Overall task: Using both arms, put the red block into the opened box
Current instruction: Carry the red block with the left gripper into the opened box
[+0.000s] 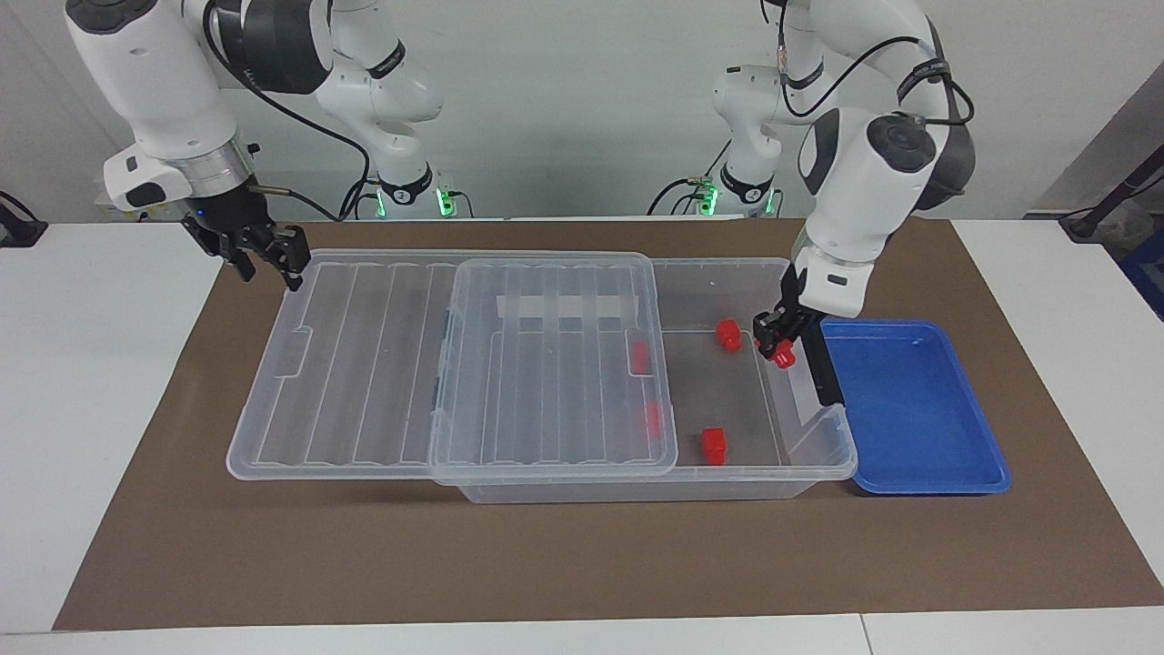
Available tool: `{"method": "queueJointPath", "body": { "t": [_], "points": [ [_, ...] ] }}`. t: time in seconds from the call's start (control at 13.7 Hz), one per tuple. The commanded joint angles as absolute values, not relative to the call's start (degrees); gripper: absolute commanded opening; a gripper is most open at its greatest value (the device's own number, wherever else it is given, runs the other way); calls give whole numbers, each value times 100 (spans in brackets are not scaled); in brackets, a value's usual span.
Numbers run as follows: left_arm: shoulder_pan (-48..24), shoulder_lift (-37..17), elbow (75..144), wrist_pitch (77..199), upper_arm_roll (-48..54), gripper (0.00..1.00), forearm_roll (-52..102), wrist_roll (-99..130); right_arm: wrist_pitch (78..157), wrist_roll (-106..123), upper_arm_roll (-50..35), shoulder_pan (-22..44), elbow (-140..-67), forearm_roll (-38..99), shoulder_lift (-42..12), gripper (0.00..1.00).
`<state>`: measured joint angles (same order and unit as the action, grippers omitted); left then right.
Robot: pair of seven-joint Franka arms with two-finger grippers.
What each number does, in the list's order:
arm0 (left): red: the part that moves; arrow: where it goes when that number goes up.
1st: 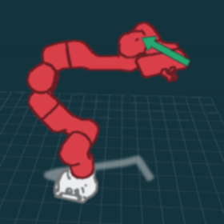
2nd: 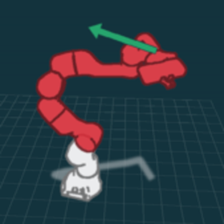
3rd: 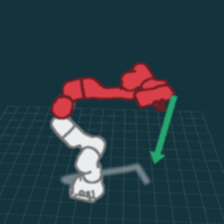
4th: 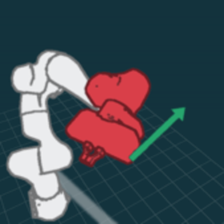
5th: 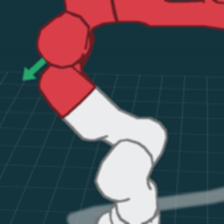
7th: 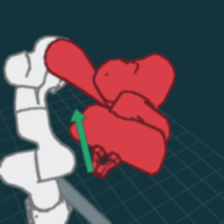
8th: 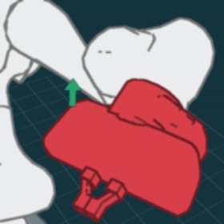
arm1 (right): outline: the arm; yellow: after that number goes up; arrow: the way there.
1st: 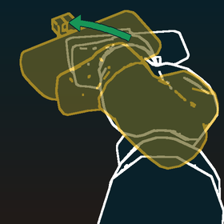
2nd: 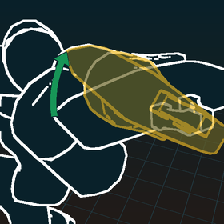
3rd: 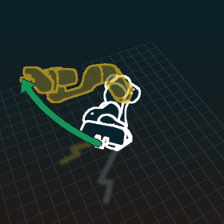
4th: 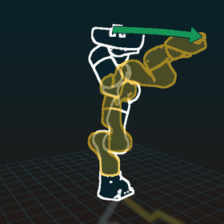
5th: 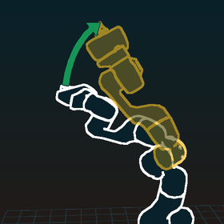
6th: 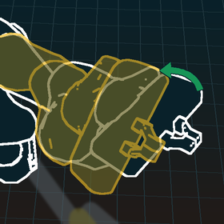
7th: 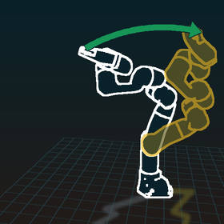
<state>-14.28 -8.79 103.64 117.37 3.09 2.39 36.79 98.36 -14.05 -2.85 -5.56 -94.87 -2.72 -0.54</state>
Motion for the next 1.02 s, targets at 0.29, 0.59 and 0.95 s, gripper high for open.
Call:
{"method": "queueJointPath", "body": {
  "t": [0.29,0.59,0.95],
  "points": [
    [-1758,-939,11856,13552,220,0,-139,3744,11353,-617,-299,-1414,-10580,-299,53,0],
    [-1994,-1229,11874,13772,211,0,-228,3832,11662,-212,-299,-1511,-10872,-299,-35,0],
    [-2048,-1459,11962,14018,211,0,-729,4166,11883,716,-308,-1512,-11074,-299,-105,0]
  ]
}}
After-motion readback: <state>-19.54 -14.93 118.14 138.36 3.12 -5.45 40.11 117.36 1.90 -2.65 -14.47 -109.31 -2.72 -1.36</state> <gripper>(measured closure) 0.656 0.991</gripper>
